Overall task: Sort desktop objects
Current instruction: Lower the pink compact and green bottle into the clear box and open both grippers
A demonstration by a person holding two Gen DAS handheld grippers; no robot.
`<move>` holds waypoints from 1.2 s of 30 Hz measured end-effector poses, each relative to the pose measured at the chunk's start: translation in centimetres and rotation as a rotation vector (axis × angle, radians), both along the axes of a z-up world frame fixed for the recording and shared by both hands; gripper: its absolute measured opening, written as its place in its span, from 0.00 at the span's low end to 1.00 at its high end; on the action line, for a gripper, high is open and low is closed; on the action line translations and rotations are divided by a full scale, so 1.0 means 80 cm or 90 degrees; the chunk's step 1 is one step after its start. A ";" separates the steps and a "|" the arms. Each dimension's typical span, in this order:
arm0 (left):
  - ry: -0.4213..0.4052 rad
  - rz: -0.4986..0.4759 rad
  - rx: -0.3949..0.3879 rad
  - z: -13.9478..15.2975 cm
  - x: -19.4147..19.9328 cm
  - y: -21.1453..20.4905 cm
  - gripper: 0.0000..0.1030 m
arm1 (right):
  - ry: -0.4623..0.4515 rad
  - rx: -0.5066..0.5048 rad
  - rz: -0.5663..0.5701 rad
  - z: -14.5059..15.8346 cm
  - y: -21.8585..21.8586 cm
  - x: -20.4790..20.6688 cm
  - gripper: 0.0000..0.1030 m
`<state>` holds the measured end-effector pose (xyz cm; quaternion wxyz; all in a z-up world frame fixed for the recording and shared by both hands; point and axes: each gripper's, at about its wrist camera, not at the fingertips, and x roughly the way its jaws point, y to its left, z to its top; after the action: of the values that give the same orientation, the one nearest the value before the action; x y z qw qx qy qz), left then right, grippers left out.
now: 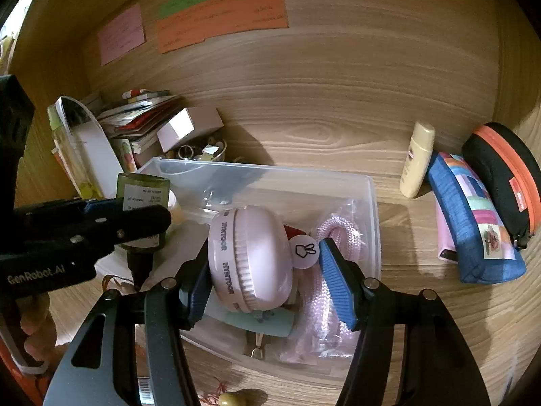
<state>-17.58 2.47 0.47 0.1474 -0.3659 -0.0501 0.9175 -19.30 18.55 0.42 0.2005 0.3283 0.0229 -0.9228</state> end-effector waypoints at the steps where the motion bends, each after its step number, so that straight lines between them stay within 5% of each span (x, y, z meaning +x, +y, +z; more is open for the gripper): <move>1: 0.001 0.001 0.001 0.001 0.001 -0.001 0.40 | 0.001 0.001 0.001 0.000 0.000 0.000 0.56; 11: 0.046 0.002 0.019 0.017 0.015 -0.010 0.61 | 0.018 0.007 0.002 0.001 -0.001 0.004 0.56; 16: 0.072 0.022 0.008 0.022 0.020 -0.016 0.69 | 0.058 0.000 -0.002 0.013 -0.001 0.016 0.81; 20: 0.073 0.036 0.017 0.023 0.021 -0.024 0.80 | 0.080 0.005 0.000 0.019 -0.003 0.022 0.84; 24: 0.068 0.052 0.037 0.029 0.029 -0.034 0.81 | 0.077 0.006 -0.011 0.021 -0.001 0.022 0.84; 36: 0.080 0.074 -0.013 0.038 0.085 -0.034 0.91 | 0.071 0.038 -0.018 0.033 0.006 0.063 0.85</move>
<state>-10.75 -0.29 3.54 0.0931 -0.3054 -0.0524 0.9462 -14.26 18.99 3.07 0.1760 0.2827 0.0570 -0.9412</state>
